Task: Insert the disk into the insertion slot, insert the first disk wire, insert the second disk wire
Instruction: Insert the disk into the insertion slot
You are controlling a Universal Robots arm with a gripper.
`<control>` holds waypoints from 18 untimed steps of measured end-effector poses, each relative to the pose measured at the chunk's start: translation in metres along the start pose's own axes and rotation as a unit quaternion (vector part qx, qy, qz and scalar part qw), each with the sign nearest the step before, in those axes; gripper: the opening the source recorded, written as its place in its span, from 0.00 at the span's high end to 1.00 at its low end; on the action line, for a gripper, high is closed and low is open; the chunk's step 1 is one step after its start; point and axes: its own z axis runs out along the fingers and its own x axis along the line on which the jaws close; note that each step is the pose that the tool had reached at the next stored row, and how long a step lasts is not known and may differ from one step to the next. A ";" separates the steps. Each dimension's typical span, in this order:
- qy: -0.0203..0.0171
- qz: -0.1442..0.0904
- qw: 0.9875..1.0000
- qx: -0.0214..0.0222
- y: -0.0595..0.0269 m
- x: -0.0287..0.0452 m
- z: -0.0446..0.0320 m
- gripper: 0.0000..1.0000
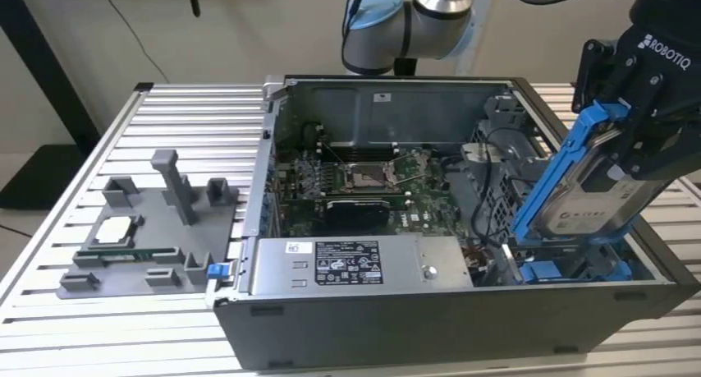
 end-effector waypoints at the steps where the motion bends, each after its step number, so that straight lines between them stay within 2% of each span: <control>1: 0.000 0.000 1.000 0.000 -0.0005 0.0001 0.0012 1.00; 18: 0.000 0.000 1.000 0.000 -0.0066 0.0005 0.0176 1.00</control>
